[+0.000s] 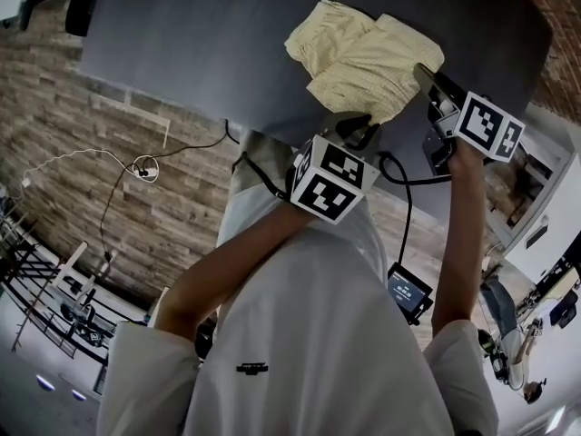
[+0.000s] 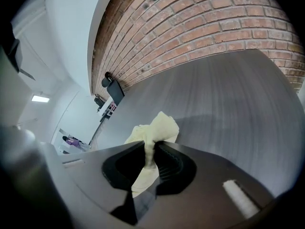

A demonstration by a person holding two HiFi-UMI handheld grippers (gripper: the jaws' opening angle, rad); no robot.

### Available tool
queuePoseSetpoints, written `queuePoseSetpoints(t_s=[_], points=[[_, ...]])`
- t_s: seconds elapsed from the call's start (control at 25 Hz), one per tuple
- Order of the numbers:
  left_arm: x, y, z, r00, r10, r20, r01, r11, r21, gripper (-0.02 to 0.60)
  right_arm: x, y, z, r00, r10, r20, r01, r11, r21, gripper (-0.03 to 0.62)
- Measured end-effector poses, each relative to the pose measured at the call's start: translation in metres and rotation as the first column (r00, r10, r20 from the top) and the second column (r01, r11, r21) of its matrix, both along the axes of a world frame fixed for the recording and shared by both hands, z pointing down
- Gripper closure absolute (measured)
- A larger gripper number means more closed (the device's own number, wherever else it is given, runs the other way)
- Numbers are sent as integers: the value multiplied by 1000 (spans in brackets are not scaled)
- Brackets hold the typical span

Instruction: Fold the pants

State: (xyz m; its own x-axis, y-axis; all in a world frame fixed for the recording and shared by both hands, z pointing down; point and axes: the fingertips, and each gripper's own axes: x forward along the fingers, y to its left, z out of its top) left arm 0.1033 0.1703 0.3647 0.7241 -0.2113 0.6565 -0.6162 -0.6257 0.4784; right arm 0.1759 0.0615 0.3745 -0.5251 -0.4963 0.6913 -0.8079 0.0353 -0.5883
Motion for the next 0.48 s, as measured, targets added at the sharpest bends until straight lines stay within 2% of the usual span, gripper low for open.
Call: queuePoseSetpoints(t_s=[0.48], points=[[-42,-44,-26,998,-46,-51,46,999,-1,514,-36,-41,-19,1000,15,-7,-15,1000,24,536]])
